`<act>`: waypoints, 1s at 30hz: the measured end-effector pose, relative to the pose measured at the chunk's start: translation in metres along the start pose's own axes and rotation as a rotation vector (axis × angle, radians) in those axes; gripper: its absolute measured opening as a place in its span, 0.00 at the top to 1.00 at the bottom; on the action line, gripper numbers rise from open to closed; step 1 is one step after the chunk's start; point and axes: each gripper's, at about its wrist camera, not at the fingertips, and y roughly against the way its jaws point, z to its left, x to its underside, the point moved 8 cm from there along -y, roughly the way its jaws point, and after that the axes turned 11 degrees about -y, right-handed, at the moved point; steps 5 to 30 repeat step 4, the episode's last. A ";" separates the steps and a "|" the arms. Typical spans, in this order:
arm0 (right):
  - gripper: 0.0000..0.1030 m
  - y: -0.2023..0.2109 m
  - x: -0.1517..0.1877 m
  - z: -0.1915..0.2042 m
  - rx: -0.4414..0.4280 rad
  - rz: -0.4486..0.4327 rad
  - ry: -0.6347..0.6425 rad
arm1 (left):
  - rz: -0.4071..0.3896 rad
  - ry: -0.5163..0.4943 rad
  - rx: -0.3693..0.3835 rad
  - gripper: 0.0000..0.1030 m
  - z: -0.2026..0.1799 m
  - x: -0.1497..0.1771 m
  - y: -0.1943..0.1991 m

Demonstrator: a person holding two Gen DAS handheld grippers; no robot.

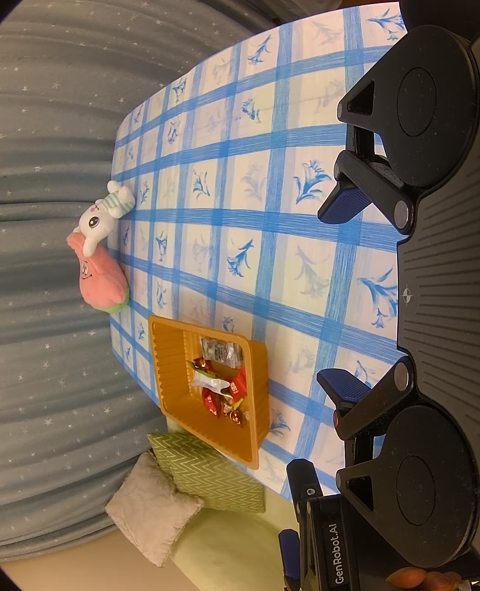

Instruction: Organize snacks

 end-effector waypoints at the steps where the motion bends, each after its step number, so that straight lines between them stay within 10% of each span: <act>1: 0.17 0.000 0.000 0.000 0.000 -0.001 0.000 | -0.004 -0.001 -0.001 0.00 0.000 0.000 0.000; 30: 0.17 0.000 0.000 0.000 0.000 -0.001 -0.001 | -0.005 0.000 -0.001 0.00 0.000 0.000 0.000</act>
